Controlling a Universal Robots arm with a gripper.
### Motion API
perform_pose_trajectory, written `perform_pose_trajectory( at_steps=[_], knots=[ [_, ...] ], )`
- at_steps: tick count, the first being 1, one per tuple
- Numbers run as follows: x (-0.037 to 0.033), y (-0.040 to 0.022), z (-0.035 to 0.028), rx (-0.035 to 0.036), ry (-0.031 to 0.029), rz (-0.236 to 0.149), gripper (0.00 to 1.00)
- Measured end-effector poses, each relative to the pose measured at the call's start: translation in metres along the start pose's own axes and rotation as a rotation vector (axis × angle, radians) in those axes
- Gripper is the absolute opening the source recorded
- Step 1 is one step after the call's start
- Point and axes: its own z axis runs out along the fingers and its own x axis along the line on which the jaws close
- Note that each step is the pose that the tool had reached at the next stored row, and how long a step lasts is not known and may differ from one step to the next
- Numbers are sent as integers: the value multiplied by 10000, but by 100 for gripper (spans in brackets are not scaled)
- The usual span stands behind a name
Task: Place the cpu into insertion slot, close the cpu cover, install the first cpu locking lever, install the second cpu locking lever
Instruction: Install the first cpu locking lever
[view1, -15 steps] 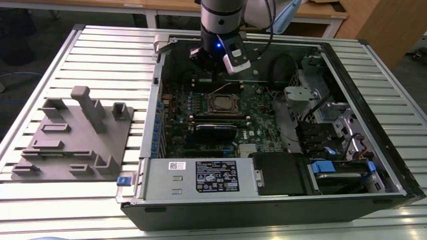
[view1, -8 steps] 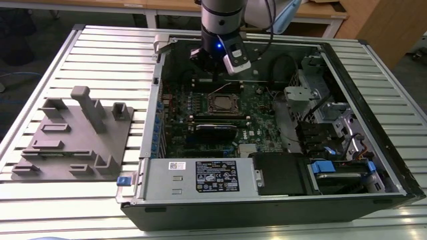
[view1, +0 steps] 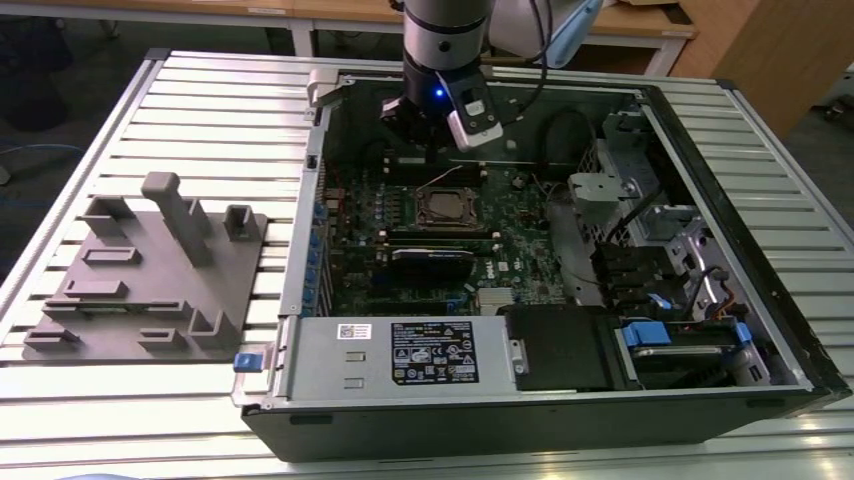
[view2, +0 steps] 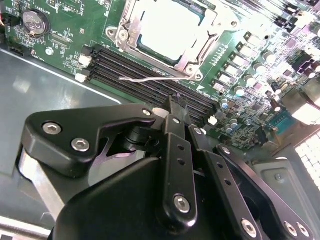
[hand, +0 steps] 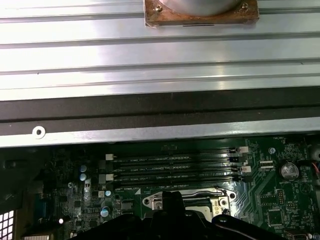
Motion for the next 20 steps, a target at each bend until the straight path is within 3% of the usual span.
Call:
perform_pose_trajectory(
  at_steps=[20],
  knots=[
    [-24,-2,21,1,-6,-1,11]
  ],
)
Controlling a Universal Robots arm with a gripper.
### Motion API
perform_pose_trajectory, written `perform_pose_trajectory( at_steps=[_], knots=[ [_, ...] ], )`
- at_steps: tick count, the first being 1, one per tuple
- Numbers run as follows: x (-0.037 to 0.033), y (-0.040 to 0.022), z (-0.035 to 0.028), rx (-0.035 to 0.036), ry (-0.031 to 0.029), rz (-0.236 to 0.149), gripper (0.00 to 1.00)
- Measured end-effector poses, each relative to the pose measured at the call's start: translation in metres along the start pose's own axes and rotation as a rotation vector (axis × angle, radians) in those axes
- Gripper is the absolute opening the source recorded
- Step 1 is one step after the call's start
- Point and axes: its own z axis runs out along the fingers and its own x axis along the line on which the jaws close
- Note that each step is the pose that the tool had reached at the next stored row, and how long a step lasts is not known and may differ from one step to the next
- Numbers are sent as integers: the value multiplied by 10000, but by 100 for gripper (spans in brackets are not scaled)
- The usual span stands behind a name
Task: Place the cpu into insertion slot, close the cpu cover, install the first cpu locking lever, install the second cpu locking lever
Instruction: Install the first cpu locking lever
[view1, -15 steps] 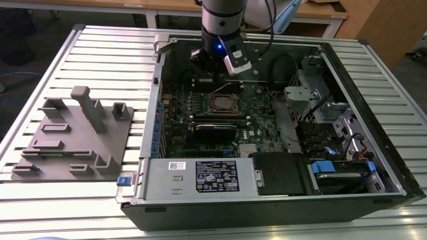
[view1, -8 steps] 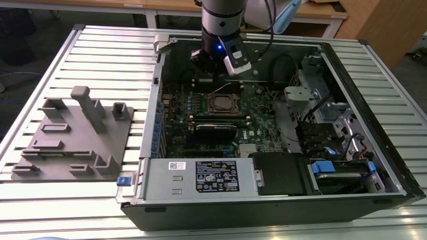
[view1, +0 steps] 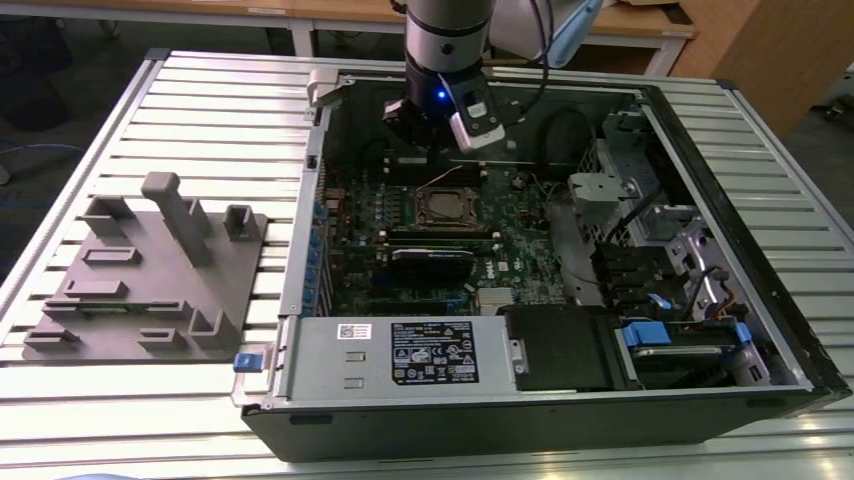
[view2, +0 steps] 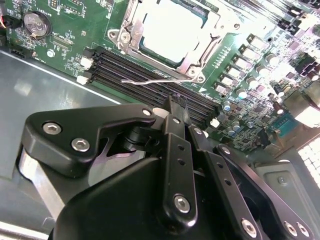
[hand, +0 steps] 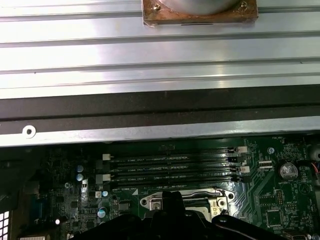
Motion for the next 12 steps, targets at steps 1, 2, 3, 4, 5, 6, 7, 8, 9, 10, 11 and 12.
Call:
perform_pose_trajectory(
  at_steps=[1,2,3,4,5,6,7,8,9,10,11,12],
  knots=[
    [-1,0,3,-1,0,-1,11],
    [-1,-1,8,-3,-1,-1,11],
    [-1,-2,12,-1,0,-1,11],
    [-1,-3,15,0,0,0,11],
    [-1,-3,16,2,1,0,11],
    [-1,-3,16,2,1,0,11],
    [-1,-3,16,2,1,0,11],
    [-2,-3,17,0,0,-1,11],
    [-6,-3,19,-1,0,-3,11],
    [-12,-2,20,-1,-2,-3,11],
    [-17,-2,21,1,-1,-1,11],
    [-20,-2,21,2,0,-1,11]
  ],
)
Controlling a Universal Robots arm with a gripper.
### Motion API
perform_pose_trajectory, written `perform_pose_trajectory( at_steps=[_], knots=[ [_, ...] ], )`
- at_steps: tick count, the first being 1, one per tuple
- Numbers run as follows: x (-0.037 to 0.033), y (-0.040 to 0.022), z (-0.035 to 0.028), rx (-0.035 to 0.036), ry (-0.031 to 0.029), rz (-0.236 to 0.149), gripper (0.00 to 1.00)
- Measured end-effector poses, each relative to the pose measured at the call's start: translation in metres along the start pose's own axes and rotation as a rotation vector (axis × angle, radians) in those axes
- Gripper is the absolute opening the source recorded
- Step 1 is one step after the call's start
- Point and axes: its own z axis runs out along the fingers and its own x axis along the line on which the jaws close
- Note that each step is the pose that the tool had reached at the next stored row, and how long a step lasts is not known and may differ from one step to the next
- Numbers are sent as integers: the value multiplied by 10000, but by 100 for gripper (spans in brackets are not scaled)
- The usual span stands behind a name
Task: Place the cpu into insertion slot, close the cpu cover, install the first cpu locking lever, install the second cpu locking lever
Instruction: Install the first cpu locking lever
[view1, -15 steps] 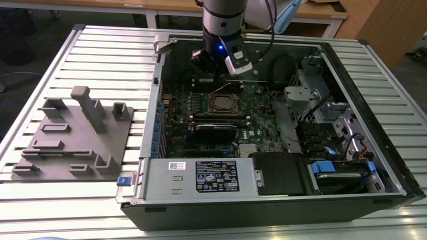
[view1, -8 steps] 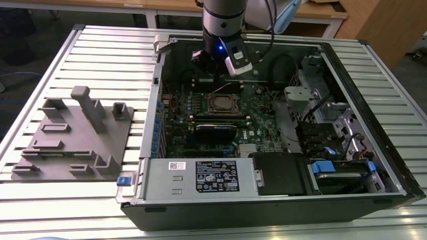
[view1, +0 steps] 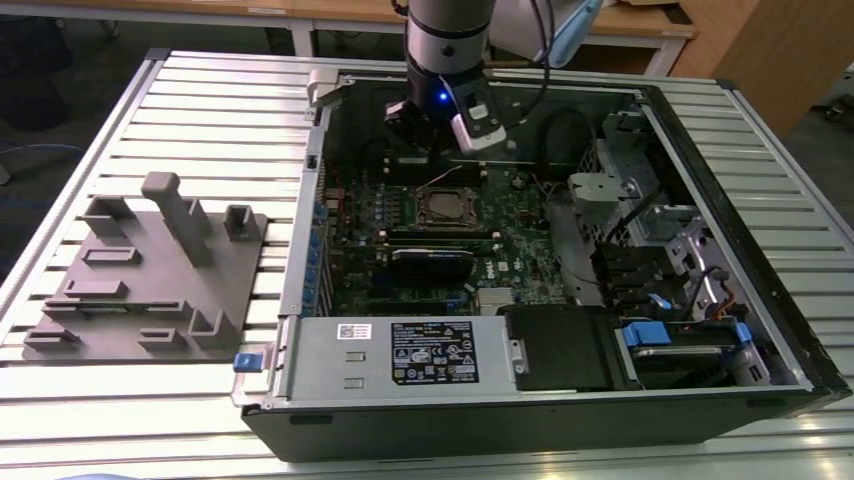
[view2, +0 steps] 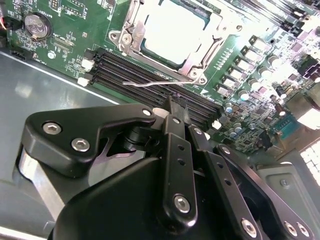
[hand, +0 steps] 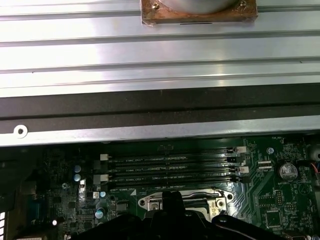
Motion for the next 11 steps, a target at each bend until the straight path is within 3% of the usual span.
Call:
perform_pose_trajectory(
  at_steps=[6,11],
  knots=[
    [-11,3,12,5,0,2,11],
    [-11,14,43,56,-5,-2,11]
  ],
)
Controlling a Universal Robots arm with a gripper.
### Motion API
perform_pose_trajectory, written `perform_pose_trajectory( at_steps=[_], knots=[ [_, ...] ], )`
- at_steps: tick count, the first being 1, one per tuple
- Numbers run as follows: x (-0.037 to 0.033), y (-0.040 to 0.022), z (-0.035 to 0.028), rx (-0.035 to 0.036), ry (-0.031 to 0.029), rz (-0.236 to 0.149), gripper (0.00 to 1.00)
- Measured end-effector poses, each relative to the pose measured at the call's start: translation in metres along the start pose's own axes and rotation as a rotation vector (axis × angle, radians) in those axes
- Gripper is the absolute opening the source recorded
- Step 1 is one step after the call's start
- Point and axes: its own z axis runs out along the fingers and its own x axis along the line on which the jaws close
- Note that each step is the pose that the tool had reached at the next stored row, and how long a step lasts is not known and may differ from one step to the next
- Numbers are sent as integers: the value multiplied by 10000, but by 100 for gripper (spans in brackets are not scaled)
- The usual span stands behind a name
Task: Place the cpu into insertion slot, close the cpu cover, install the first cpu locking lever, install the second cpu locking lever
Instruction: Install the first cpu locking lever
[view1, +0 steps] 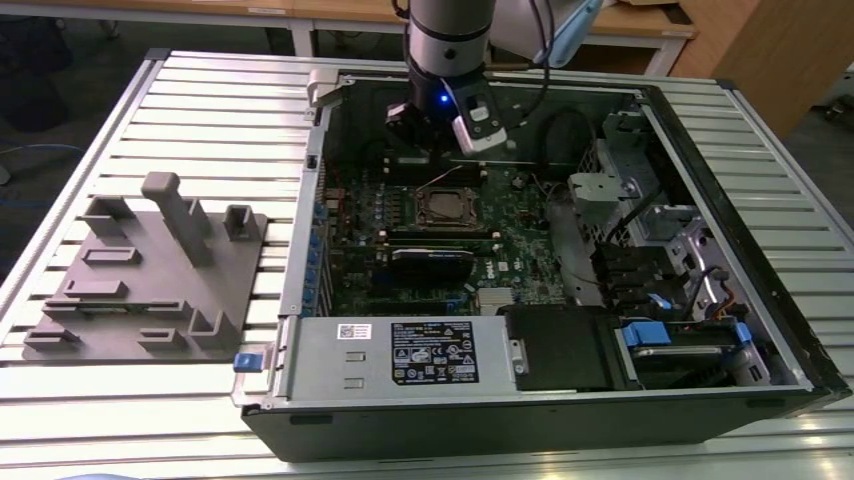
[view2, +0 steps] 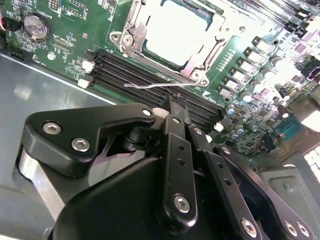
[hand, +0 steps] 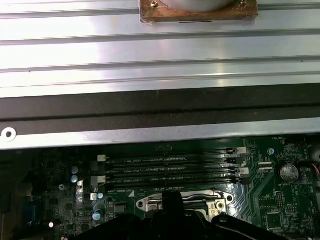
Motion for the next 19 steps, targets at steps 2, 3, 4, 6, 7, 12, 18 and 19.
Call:
perform_pose_trajectory(
  at_steps=[2,3,4,6,7,12,18,19],
  knots=[
    [-4,4,12,32,-1,-1,11],
    [-8,7,16,49,-1,-1,11],
    [-13,9,20,64,-4,-1,11],
    [-22,13,26,111,-7,-2,11],
    [-26,16,28,148,-9,-2,11],
    [-33,41,39,325,-21,-9,11],
    [-31,70,45,334,-23,-9,11],
    [-31,77,47,337,-23,-9,11]
  ],
)
